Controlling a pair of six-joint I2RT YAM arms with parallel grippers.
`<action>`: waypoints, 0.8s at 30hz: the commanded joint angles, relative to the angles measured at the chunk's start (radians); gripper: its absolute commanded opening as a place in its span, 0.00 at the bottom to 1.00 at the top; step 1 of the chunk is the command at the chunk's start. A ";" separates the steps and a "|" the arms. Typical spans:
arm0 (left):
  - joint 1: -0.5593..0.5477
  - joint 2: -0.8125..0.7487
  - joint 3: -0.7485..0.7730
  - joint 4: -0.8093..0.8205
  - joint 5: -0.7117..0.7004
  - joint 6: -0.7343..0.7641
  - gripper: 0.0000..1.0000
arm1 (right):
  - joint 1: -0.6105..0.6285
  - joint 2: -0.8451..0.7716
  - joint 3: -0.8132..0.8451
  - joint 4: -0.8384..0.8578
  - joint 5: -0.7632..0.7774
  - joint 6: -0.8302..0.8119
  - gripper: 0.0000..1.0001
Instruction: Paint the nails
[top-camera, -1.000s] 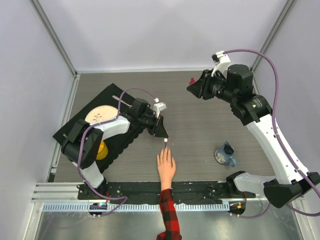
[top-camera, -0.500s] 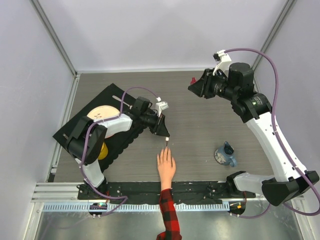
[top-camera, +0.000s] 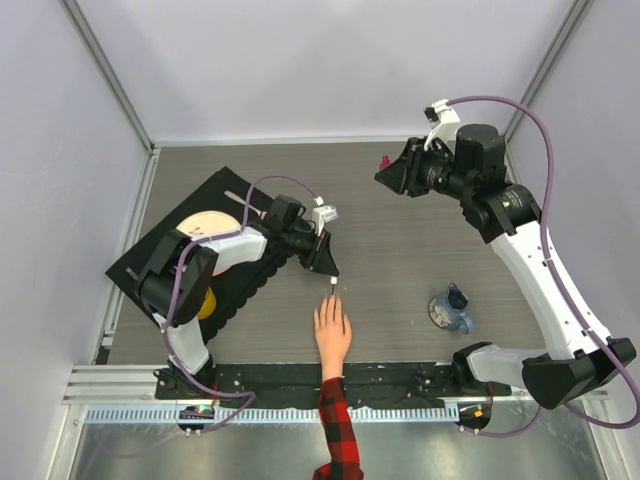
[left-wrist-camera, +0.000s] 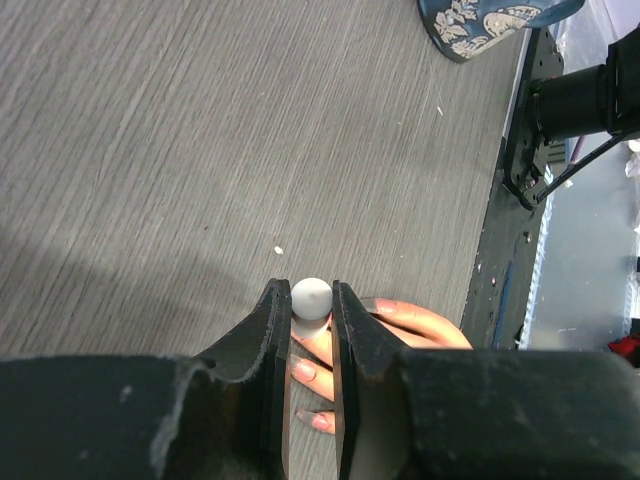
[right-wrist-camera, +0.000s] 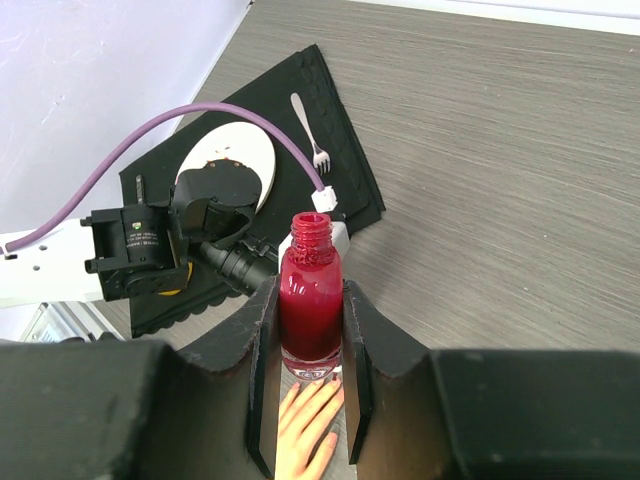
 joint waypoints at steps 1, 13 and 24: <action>-0.004 0.008 0.030 0.000 0.029 0.035 0.00 | -0.006 0.001 0.045 0.032 -0.020 0.012 0.01; -0.012 0.027 0.040 -0.006 0.034 0.036 0.00 | -0.006 0.007 0.045 0.034 -0.029 0.017 0.01; -0.012 0.045 0.058 -0.016 0.029 0.042 0.00 | -0.007 0.009 0.040 0.035 -0.032 0.017 0.01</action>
